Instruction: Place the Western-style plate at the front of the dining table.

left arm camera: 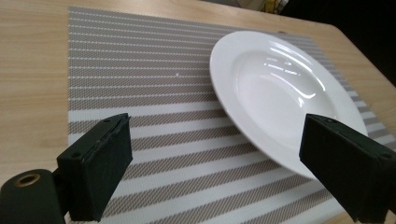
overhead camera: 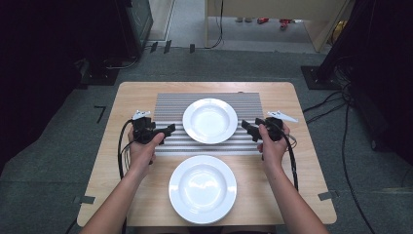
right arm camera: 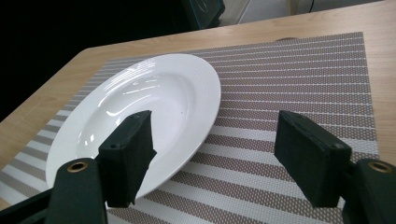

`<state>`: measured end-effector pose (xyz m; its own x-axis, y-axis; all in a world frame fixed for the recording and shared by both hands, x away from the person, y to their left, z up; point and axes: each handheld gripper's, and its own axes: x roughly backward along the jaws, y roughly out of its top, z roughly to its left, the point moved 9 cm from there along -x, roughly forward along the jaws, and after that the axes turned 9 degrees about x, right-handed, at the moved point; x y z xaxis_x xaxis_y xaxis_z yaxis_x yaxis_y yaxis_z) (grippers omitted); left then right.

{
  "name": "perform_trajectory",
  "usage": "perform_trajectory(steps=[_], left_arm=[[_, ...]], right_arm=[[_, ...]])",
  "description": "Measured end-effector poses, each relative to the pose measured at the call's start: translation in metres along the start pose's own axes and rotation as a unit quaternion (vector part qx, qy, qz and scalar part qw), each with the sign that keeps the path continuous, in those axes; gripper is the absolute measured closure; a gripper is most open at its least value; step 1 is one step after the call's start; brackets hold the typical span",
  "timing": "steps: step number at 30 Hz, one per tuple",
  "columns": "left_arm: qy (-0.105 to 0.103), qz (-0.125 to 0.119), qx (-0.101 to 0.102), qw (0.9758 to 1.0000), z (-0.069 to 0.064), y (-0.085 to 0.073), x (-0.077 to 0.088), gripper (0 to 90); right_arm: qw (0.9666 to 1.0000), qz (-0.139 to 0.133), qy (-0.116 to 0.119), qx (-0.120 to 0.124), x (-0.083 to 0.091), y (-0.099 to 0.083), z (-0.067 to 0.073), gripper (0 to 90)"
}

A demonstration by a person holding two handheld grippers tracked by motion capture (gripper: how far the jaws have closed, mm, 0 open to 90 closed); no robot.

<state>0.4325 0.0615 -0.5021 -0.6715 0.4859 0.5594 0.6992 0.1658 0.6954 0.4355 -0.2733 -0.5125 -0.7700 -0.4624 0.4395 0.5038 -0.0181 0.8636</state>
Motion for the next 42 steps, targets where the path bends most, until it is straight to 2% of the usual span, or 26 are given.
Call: perform_trajectory(steps=[2,6,9,14,19,32,42], left_arm=[[0.004,-0.004,-0.001,1.0,0.003,-0.002,0.006,9.7],[-0.005,-0.011,0.007,0.9999,0.008,-0.006,0.018,9.7],[0.006,-0.007,-0.008,0.9999,0.012,-0.013,0.024,9.7],[0.015,-0.007,0.0,0.9999,0.021,-0.02,0.034,9.8],[0.021,-0.01,-0.005,0.9997,0.026,-0.026,0.045,9.8],[0.025,-0.015,0.003,0.9996,0.04,-0.04,0.065,9.8],[0.038,-0.019,0.007,0.9991,0.055,-0.057,0.08,9.8]], right_arm=[[1.0,-0.004,-0.001,0.005,0.008,0.0,-0.001,27.6],[0.9999,-0.006,-0.002,0.01,0.019,-0.002,-0.003,25.2],[0.9999,0.002,-0.003,0.013,0.027,-0.007,-0.004,23.4],[0.9998,0.004,-0.007,0.019,0.039,-0.013,-0.006,22.7],[0.9996,0.003,-0.008,0.028,0.052,-0.017,-0.005,22.4],[0.9998,-0.004,-0.014,0.015,0.083,-0.031,-0.017,22.1],[0.9997,0.0,-0.022,0.009,0.104,-0.047,-0.026,22.0]])
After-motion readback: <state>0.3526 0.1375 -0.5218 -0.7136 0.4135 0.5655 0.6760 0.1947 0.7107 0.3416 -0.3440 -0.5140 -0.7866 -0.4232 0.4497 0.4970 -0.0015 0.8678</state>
